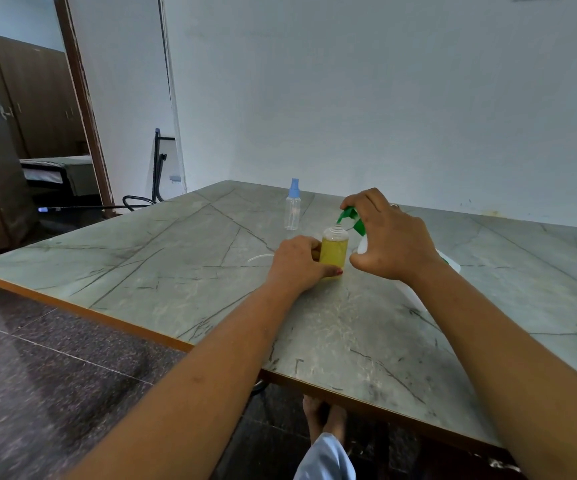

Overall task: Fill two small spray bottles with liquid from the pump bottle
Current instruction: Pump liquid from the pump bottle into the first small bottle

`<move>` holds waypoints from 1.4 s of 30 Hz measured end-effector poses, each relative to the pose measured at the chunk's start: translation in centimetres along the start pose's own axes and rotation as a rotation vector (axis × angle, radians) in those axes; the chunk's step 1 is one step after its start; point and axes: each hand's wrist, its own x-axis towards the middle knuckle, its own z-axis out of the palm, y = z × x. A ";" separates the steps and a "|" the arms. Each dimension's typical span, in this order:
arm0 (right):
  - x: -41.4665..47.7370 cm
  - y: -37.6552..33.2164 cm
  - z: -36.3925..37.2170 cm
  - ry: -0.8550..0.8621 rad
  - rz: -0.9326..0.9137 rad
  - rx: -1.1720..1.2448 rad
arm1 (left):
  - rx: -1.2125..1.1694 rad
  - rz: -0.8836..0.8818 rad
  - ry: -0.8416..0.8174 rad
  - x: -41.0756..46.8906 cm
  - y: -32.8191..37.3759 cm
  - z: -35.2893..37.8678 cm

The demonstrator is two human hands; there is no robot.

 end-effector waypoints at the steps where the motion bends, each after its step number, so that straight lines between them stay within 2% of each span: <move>1: 0.0 0.0 0.0 0.006 0.008 0.004 | -0.001 -0.001 -0.002 0.0 0.0 0.0; 42: -0.1 0.3 -0.1 -0.011 -0.028 0.042 | -0.018 0.022 -0.006 0.0 -0.2 -0.1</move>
